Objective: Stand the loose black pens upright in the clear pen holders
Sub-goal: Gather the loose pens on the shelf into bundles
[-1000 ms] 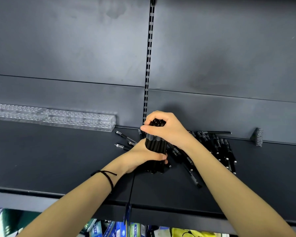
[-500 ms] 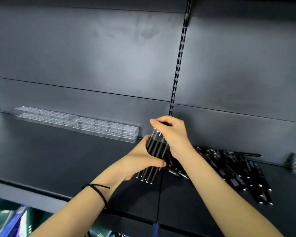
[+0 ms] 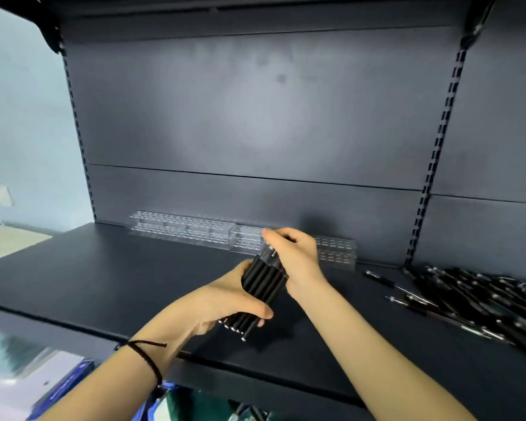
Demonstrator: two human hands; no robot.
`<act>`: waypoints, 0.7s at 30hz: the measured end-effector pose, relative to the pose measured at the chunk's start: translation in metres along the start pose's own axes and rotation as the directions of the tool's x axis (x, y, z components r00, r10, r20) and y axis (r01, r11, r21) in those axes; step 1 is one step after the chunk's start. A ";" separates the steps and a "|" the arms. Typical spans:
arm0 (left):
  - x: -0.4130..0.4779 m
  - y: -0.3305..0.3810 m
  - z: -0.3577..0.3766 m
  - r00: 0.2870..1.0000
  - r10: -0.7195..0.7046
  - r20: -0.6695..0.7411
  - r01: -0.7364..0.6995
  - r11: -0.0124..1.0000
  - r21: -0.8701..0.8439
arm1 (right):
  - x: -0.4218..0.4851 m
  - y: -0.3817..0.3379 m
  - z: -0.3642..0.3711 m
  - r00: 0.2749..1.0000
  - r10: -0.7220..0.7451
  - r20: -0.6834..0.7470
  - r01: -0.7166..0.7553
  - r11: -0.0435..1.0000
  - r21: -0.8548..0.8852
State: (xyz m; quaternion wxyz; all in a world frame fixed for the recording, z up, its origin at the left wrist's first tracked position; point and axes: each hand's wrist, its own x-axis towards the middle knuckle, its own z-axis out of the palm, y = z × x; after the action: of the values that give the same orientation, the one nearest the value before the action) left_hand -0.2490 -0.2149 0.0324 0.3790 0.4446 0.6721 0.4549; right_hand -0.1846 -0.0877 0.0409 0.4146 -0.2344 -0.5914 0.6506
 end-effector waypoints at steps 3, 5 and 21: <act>-0.010 -0.022 -0.044 0.985 0.063 -0.159 -0.055 0.997 0.052 | 0.010 0.013 0.052 0.997 0.078 -0.014 -0.077 0.994 0.073; -0.013 -0.031 -0.062 0.957 0.112 -0.267 -0.084 0.990 0.115 | 0.018 0.021 0.079 0.994 0.108 -0.012 -0.106 0.991 0.081; -0.026 -0.117 -0.234 0.822 0.231 -0.520 0.048 0.883 0.468 | 0.094 0.114 0.272 0.925 0.315 0.214 -0.324 0.946 0.007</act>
State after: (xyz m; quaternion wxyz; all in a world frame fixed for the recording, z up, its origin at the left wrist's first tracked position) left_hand -0.4843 -0.3257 -0.0055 0.0248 0.4004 0.8189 0.4105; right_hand -0.4821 -0.1626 -0.0001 0.2433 -0.2487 -0.5719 0.7429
